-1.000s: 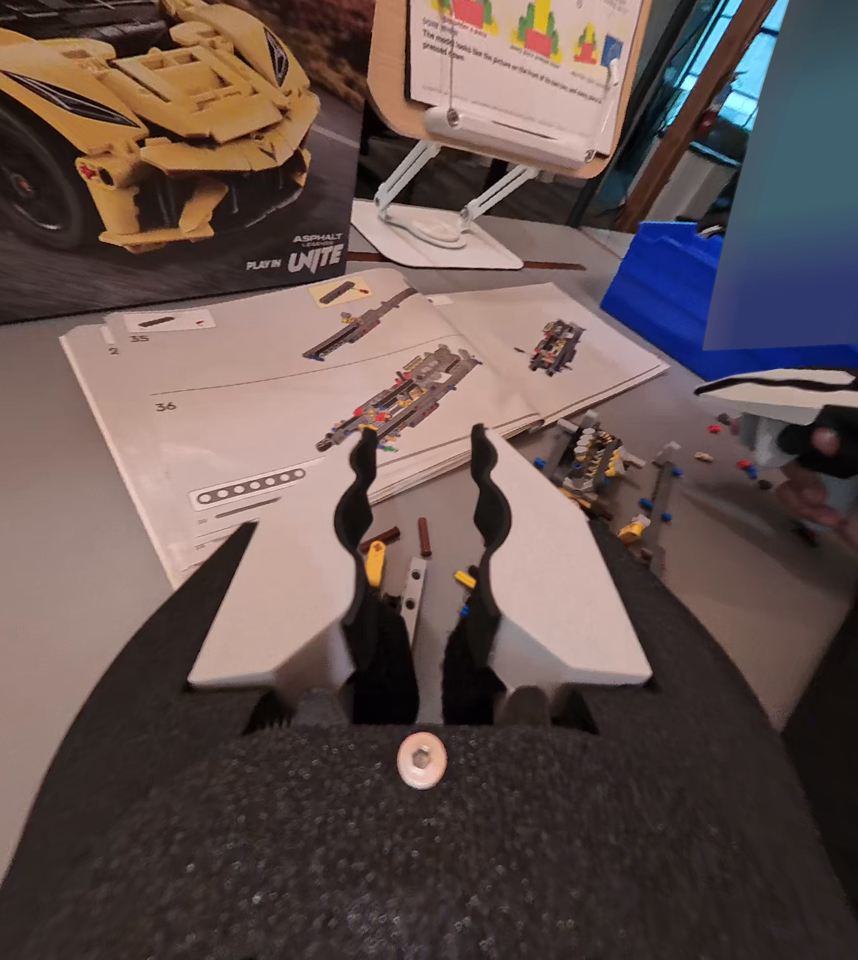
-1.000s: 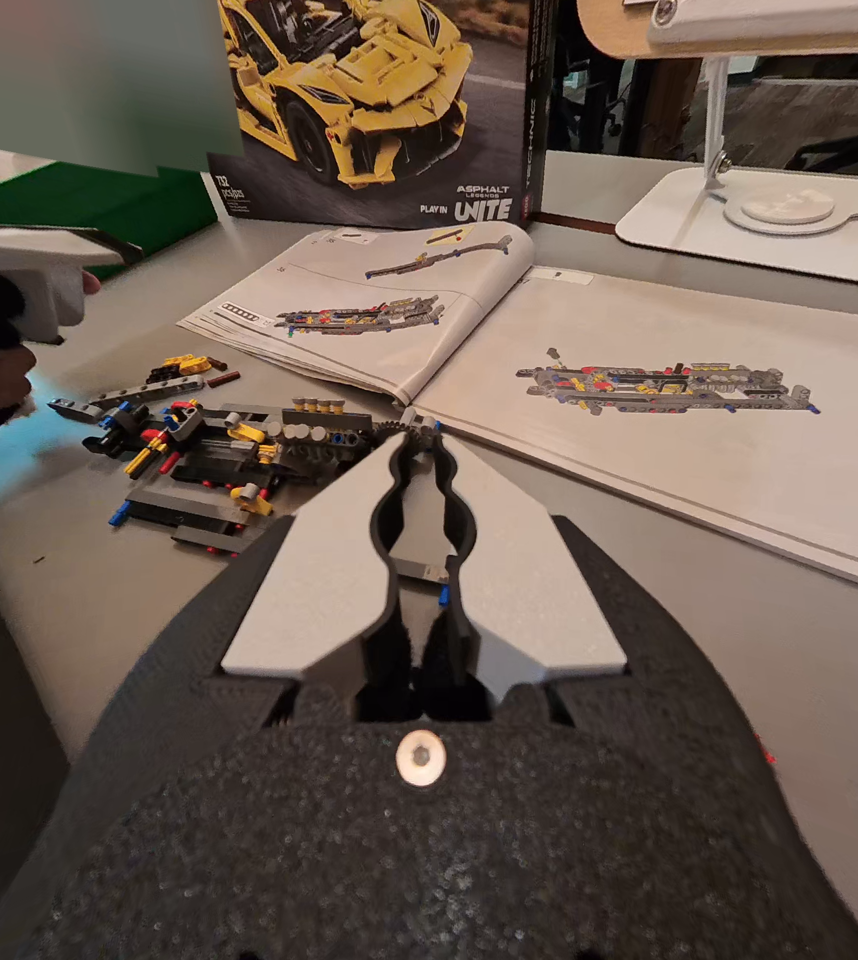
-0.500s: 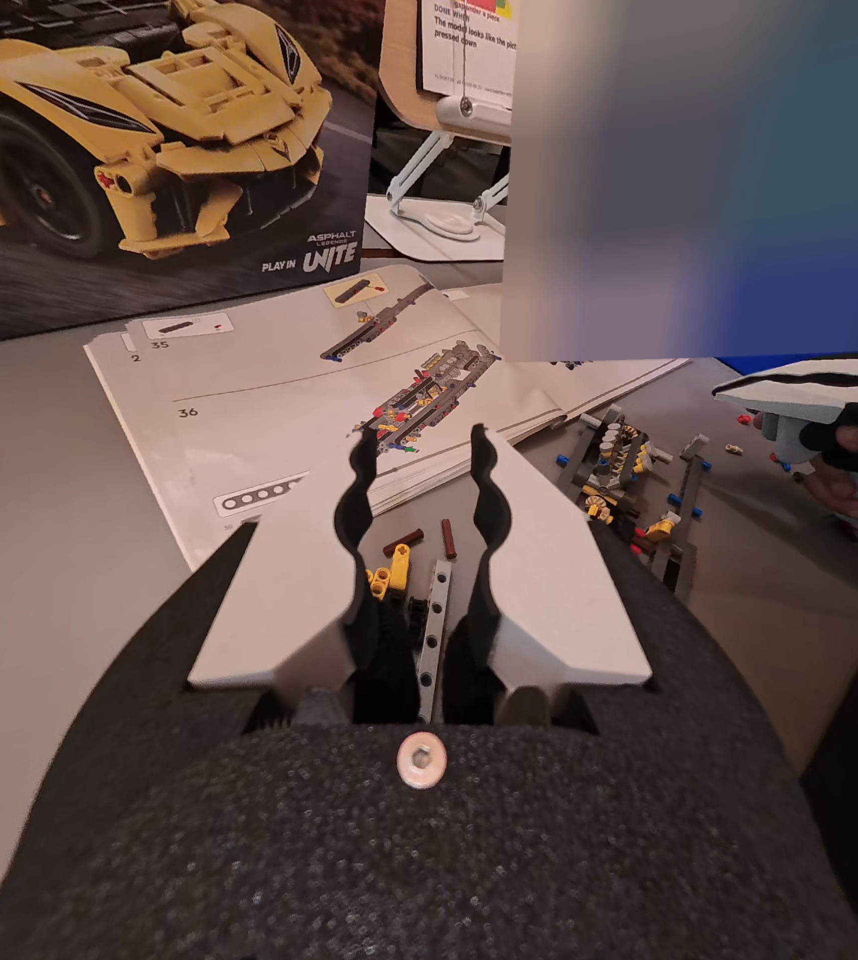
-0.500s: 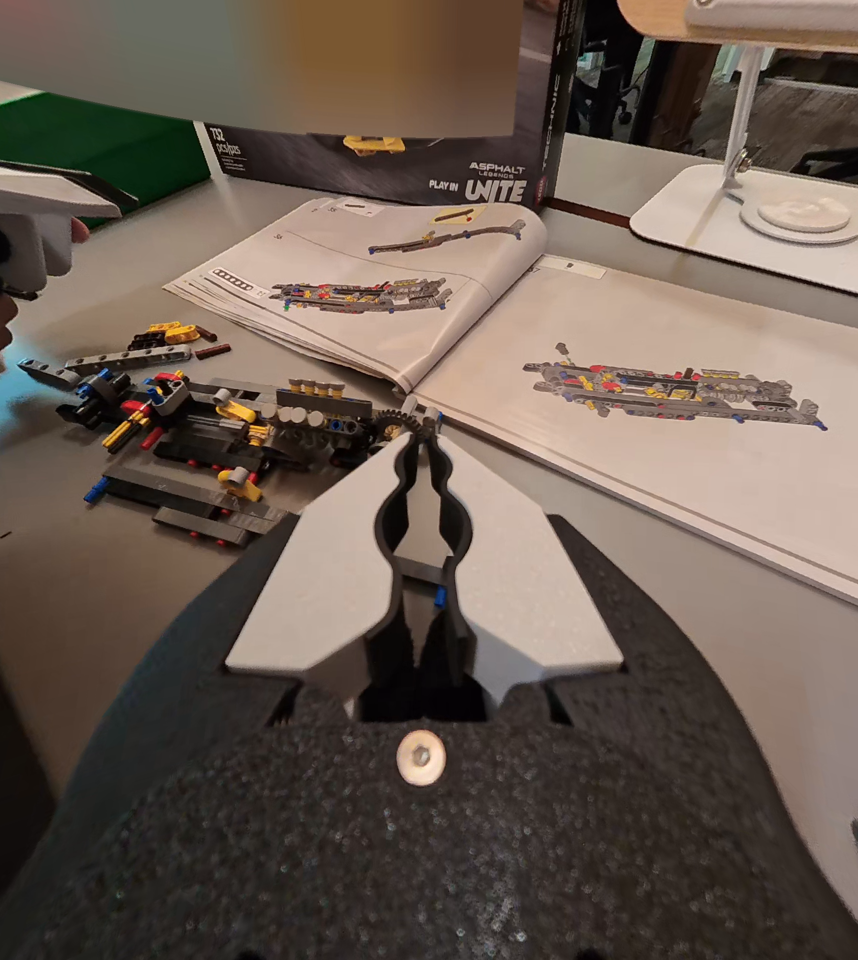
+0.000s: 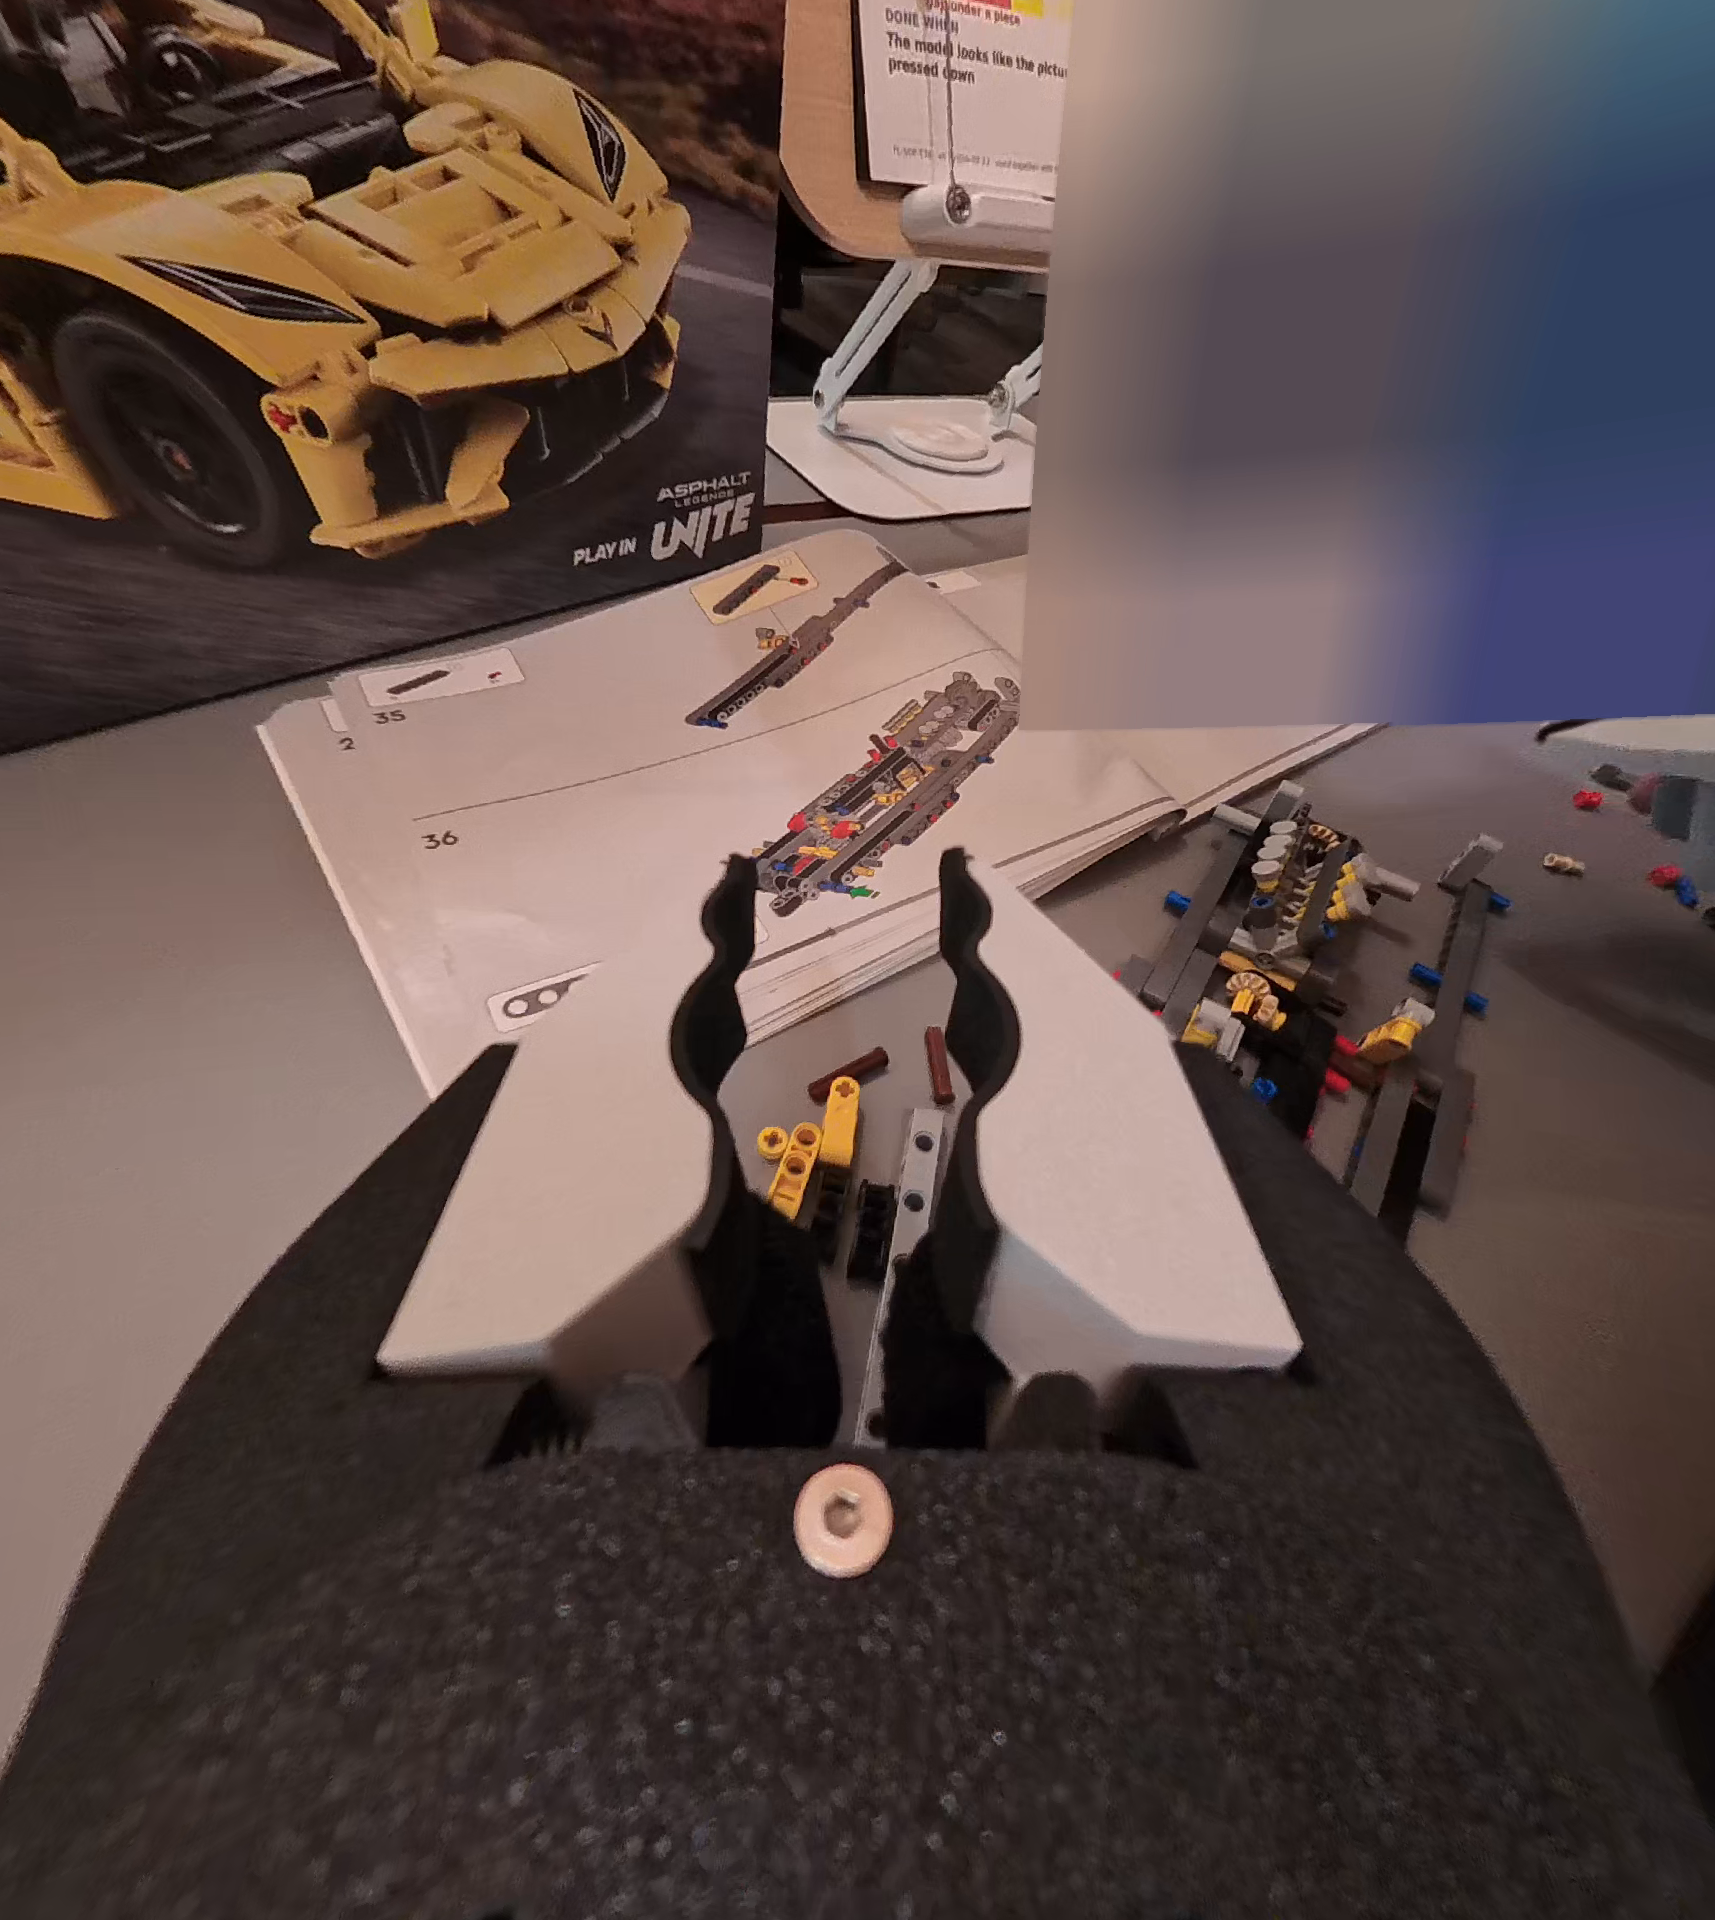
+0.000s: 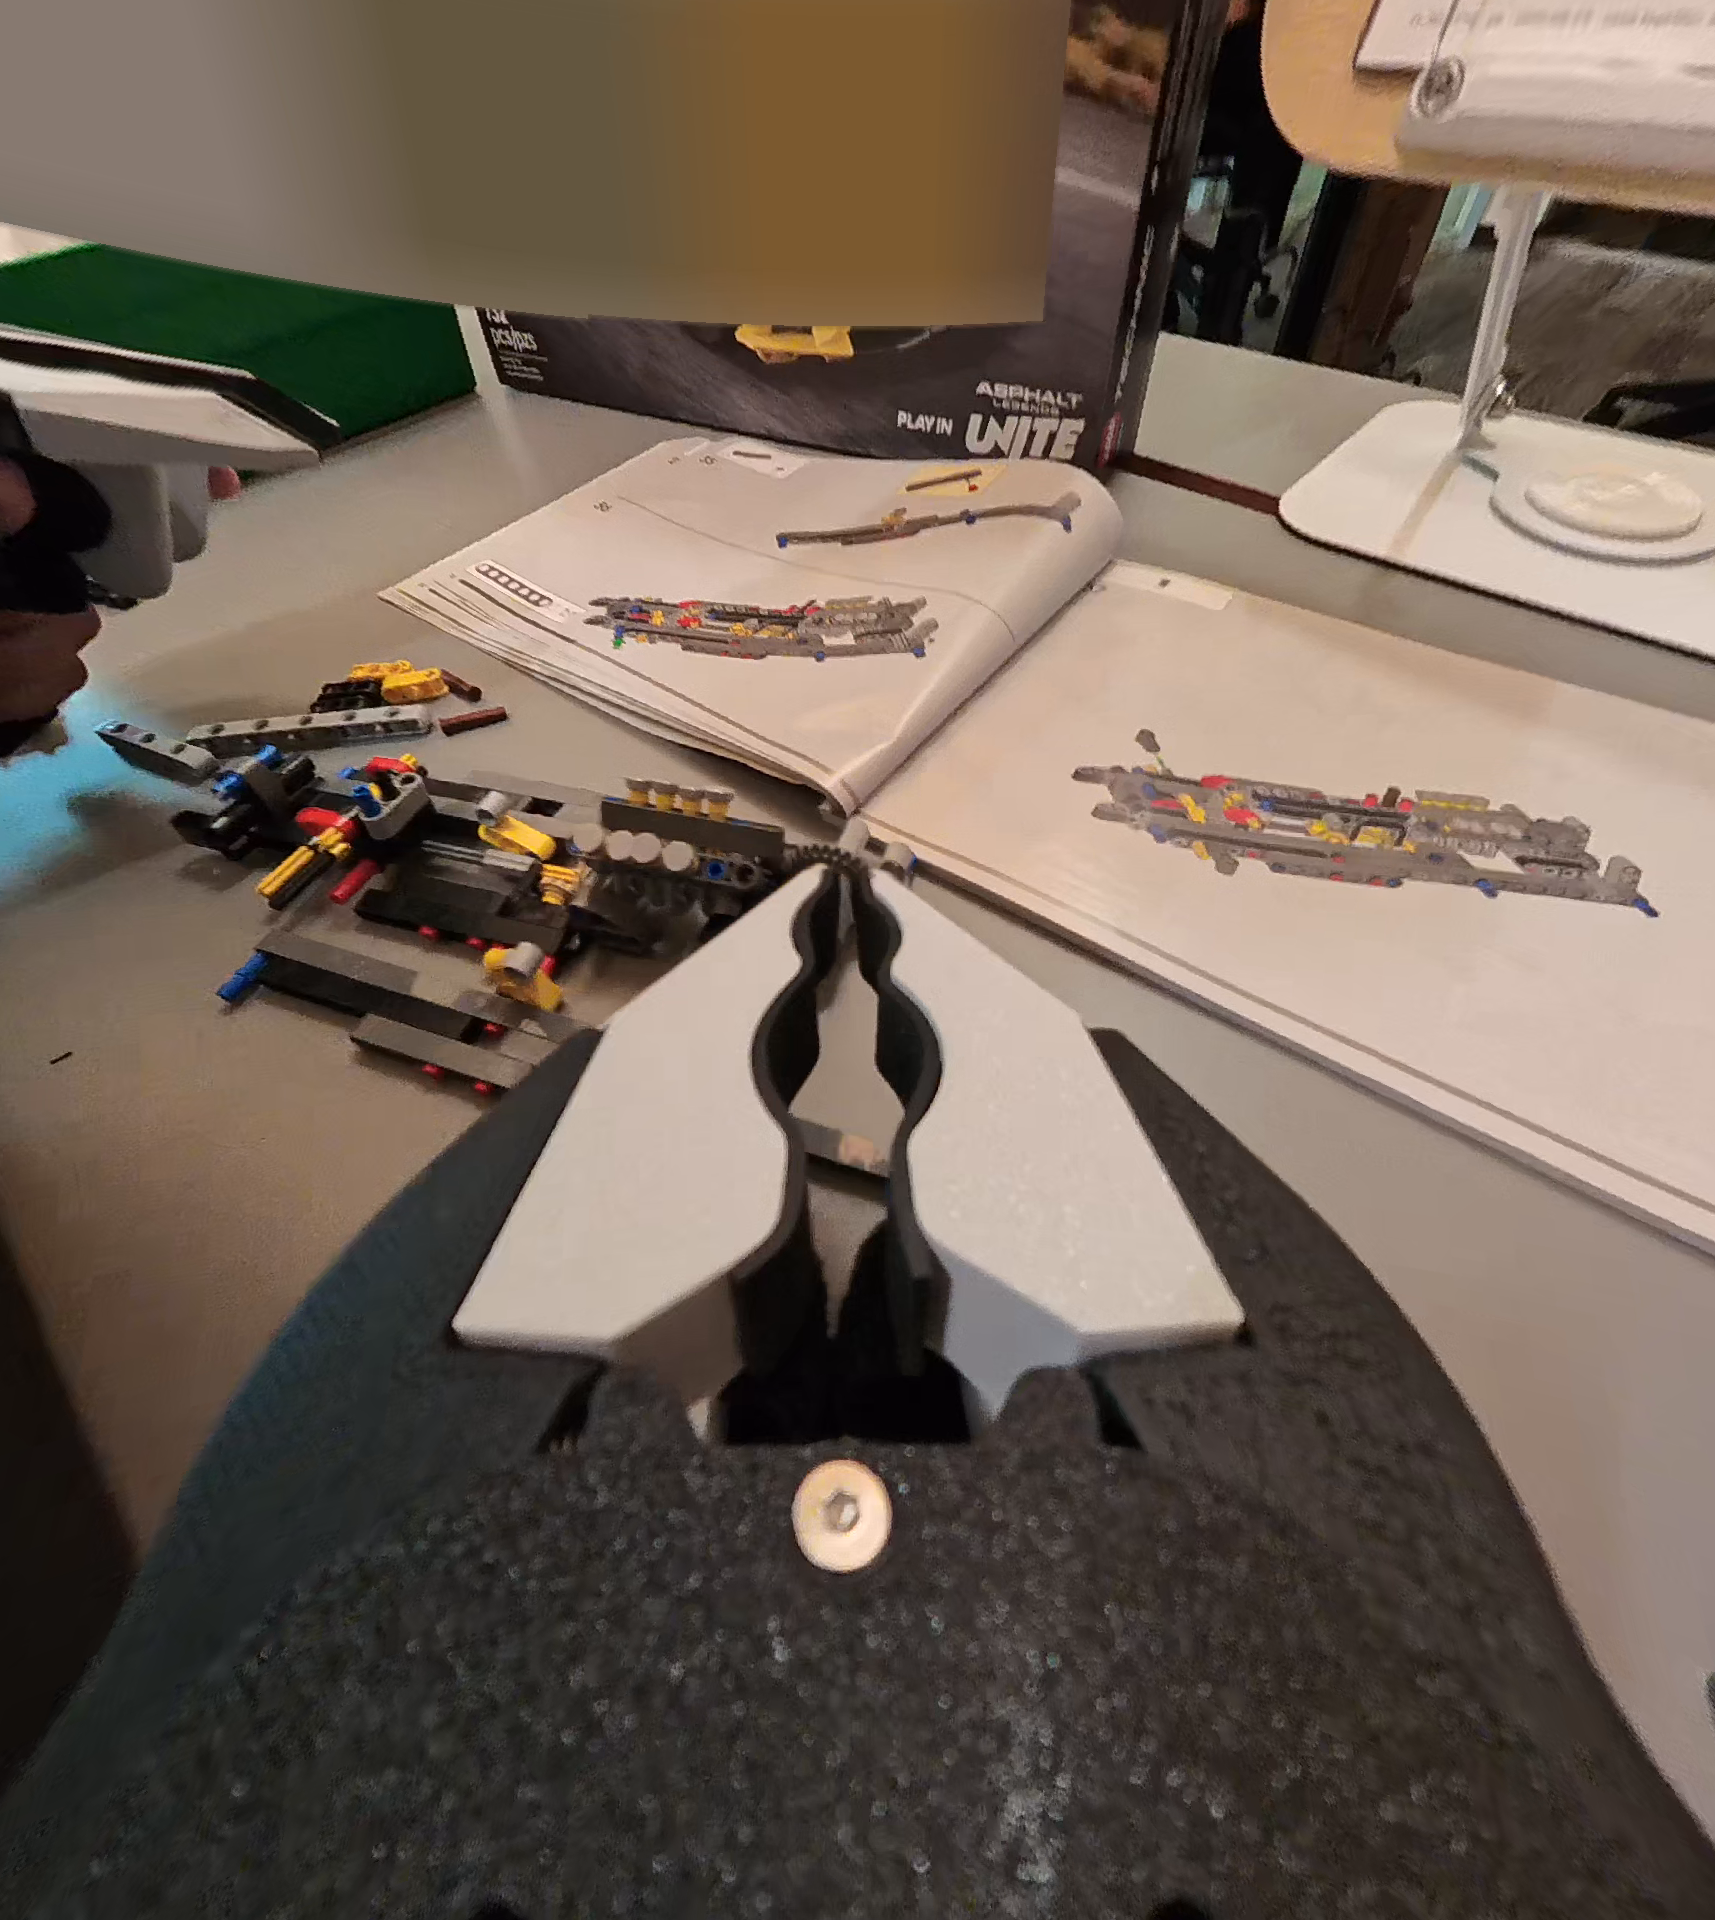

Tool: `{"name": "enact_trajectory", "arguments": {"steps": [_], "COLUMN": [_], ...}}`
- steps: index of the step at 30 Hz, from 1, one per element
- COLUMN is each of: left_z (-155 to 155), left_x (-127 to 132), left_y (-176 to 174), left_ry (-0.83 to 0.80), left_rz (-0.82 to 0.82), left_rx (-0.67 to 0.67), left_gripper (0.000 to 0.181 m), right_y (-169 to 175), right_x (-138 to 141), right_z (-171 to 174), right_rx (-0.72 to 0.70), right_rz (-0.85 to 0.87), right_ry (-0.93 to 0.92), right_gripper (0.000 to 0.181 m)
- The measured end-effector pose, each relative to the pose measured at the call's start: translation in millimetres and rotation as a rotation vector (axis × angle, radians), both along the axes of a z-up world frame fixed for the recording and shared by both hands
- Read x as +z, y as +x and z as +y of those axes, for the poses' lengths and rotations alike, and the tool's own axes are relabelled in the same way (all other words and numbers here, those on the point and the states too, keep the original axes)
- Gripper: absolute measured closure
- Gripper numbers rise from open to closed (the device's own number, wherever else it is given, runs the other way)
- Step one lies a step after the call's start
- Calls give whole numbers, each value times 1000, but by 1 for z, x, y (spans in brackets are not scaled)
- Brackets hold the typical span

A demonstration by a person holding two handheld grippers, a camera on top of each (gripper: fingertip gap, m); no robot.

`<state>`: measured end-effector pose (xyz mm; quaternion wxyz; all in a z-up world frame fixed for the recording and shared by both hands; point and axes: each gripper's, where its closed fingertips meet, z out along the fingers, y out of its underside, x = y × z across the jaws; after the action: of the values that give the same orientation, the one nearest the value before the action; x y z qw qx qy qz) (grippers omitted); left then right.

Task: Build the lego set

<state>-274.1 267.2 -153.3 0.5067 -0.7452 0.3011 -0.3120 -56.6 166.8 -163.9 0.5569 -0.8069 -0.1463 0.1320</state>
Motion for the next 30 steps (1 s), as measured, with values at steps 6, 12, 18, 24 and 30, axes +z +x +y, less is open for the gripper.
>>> {"name": "enact_trajectory", "arguments": {"steps": [6, 12, 18, 24, 30], "left_z": [-4, -8, -10, -8, -5], "left_x": [0, 2, -4, 2, 0], "left_y": [-7, -6, -6, -9, -11], "left_ry": [118, 172, 121, 133, 127], "left_rz": [90, 119, 113, 83, 93], "left_rx": [31, 26, 6, 21, 28], "left_gripper": [149, 151, 151, 151, 151], "right_y": [-7, -10, -12, -16, -16], "right_x": [7, 3, 0, -4, -7], "right_z": [-7, -9, -12, -13, -12], "right_rx": [14, 17, 29, 34, 21], "right_rz": [-43, -81, -64, -145, -196], "right_ry": [58, 53, 32, 44, 47], "right_gripper": [181, 181, 179, 178, 179]}}
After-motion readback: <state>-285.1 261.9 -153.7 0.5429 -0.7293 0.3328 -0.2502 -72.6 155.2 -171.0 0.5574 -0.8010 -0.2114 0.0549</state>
